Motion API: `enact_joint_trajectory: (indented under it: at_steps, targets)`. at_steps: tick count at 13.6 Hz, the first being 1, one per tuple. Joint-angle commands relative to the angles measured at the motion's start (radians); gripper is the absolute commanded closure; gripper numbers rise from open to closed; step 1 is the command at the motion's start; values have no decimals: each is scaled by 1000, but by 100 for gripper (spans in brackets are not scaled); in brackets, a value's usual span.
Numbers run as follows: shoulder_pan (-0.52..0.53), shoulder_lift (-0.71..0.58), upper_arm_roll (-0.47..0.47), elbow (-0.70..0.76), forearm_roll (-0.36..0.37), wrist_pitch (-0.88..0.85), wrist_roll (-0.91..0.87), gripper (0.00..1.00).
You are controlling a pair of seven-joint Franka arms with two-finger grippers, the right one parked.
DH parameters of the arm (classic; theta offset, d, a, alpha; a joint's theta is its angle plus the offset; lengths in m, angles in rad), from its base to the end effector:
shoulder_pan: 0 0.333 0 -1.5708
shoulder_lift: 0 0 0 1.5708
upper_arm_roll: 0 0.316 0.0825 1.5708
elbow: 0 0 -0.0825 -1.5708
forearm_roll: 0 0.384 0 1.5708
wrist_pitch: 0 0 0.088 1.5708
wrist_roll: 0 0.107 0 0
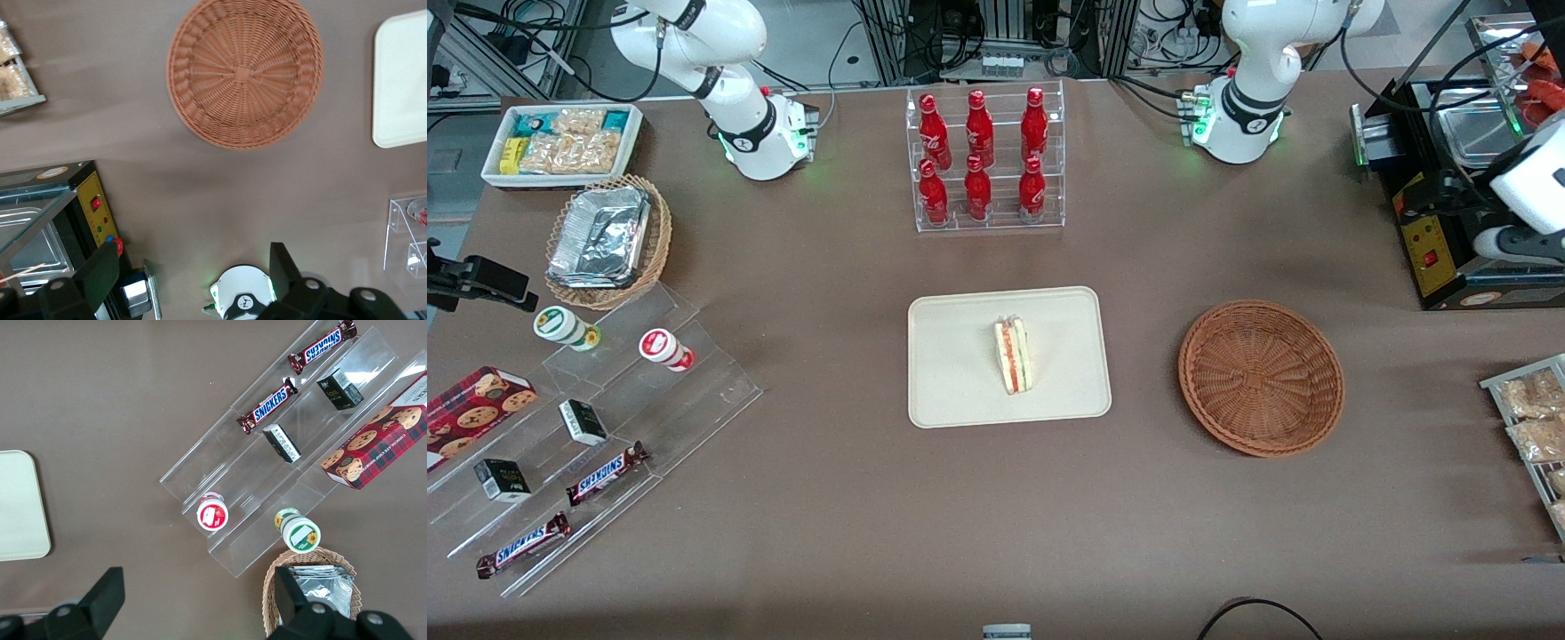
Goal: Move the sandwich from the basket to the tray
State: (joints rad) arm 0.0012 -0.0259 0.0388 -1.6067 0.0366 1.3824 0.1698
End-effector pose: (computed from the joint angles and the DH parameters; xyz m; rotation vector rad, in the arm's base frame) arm 0.5237 0.0257 0.6075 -3.1050 0.1969 0.3138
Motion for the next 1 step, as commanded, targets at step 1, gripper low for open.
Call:
enact_joint_trajectory:
  at_steps: [1]
  targets:
    - [-18, -23, 16, -25, -6, 33, 4, 0]
